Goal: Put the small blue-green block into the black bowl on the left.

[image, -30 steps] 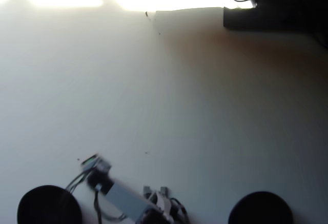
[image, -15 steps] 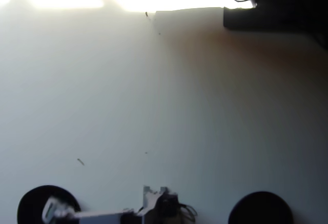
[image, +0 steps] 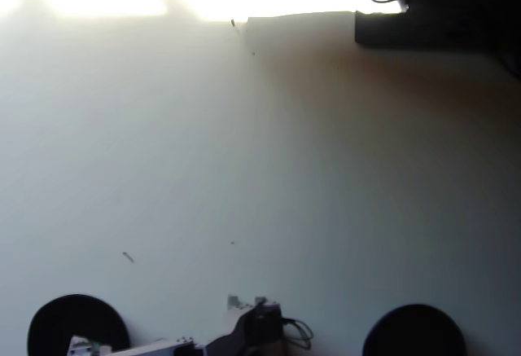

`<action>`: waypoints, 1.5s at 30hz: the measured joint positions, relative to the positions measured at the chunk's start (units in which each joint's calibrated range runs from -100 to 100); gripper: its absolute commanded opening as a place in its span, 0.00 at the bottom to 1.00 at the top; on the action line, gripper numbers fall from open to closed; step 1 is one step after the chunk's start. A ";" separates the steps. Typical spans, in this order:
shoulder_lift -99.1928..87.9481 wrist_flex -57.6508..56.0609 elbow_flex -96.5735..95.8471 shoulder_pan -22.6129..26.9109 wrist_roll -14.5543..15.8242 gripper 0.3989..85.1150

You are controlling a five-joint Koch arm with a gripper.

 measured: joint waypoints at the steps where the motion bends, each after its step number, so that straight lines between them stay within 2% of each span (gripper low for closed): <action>1: 0.13 0.00 0.00 -0.05 -0.05 0.22; 7: 1.26 0.00 0.00 -1.37 -0.15 0.30; 10: 1.39 0.00 -0.09 -1.95 -0.20 0.43; 12: 1.26 -0.08 -0.83 -2.34 -0.24 0.48; 20: -1.39 -0.16 -4.99 -5.18 -0.59 0.52; 27: -11.87 -0.16 -7.39 -16.02 -3.52 0.58; 32: -21.09 1.23 -16.90 -24.52 -5.91 0.57; 38: -38.76 20.32 -40.90 -31.79 -10.01 0.56; 45: -42.93 34.39 -55.40 -39.07 -13.33 0.56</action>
